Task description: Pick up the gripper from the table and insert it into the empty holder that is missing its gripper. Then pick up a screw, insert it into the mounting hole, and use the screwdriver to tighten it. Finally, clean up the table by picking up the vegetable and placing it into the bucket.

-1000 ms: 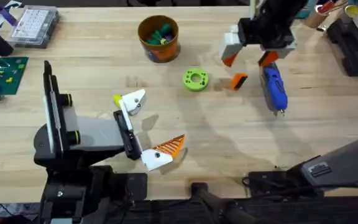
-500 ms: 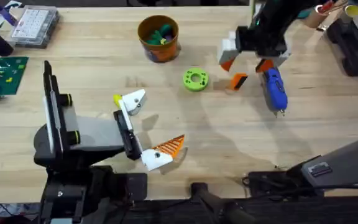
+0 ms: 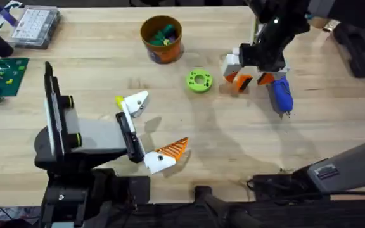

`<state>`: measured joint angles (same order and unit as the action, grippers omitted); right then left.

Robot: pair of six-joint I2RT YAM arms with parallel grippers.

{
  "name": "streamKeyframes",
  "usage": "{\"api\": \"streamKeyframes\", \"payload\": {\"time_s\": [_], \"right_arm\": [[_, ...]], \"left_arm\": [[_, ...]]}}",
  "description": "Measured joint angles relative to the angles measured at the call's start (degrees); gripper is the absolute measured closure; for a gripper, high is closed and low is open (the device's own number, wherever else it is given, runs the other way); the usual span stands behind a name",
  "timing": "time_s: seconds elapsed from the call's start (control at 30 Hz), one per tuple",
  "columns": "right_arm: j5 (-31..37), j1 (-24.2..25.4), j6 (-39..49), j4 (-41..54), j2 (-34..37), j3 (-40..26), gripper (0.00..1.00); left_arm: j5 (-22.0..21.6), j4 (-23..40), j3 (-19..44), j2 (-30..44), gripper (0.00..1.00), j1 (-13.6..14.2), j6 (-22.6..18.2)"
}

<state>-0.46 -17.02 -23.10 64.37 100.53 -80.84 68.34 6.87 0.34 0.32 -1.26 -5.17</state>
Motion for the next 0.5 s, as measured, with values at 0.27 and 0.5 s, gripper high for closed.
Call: {"api": "streamKeyframes", "payload": {"time_s": [0.27,0.5], "right_arm": [[-0.53,0.00,0.44,-1.28,-0.02,1.50,0.113],[-0.56,0.00,0.44,-4.01,0.00,2.62,0.113]], "left_arm": [[0.02,0.00,0.00,0.00,0.014,0.00,0.02],[0.00,0.00,0.00,0.00,0.014,0.00,0.00]]}}
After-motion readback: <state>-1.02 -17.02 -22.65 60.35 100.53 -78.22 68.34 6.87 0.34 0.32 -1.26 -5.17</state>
